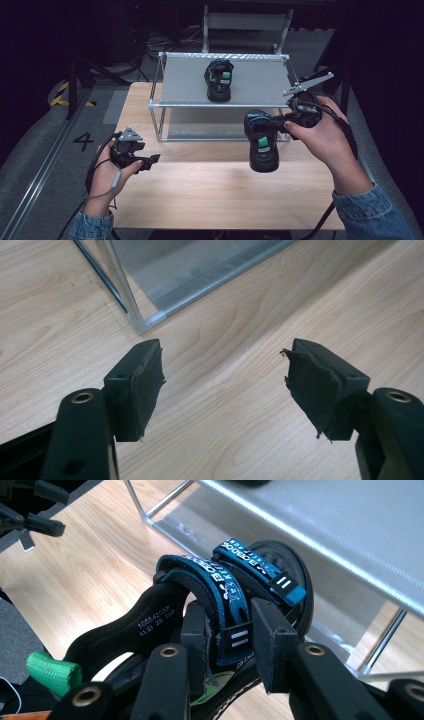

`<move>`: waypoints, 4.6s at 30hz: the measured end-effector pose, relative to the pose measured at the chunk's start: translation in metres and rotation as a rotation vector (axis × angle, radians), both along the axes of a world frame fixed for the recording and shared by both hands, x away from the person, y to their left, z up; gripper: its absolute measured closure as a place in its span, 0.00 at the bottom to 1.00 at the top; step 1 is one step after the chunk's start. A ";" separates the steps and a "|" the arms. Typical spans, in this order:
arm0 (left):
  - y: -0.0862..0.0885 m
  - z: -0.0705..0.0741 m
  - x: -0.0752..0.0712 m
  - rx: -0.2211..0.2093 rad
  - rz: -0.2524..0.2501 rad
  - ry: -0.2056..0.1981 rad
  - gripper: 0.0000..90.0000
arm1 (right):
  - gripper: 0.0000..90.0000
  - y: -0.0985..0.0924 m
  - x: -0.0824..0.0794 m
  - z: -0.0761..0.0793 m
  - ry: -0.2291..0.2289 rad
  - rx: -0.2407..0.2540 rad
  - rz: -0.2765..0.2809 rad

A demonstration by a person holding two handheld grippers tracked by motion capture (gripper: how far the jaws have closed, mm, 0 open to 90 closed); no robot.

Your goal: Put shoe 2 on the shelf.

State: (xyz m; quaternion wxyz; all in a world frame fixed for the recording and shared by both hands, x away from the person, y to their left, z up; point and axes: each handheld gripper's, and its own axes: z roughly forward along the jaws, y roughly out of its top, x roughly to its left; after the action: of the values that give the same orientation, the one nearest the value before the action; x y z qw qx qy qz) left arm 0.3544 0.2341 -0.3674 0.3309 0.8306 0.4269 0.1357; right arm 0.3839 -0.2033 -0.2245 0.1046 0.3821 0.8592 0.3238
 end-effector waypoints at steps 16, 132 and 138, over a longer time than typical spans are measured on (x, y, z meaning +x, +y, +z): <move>0.004 -0.004 0.005 -0.016 -0.011 0.015 0.34 | 0.78 0.009 0.028 0.022 -0.047 0.014 -0.017; -0.003 -0.010 0.019 -0.026 -0.043 0.035 0.33 | 1.00 0.024 0.055 -0.045 -0.159 0.103 0.027; -0.002 -0.010 0.019 -0.027 -0.039 0.041 0.33 | 1.00 0.019 0.068 -0.049 -0.179 0.127 -0.016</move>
State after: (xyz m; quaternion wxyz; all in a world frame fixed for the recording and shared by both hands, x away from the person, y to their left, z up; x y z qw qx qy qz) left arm 0.3733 0.2317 -0.3778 0.3360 0.8367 0.4191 0.1065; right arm 0.4524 -0.1845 -0.2737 0.1592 0.3643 0.8212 0.4095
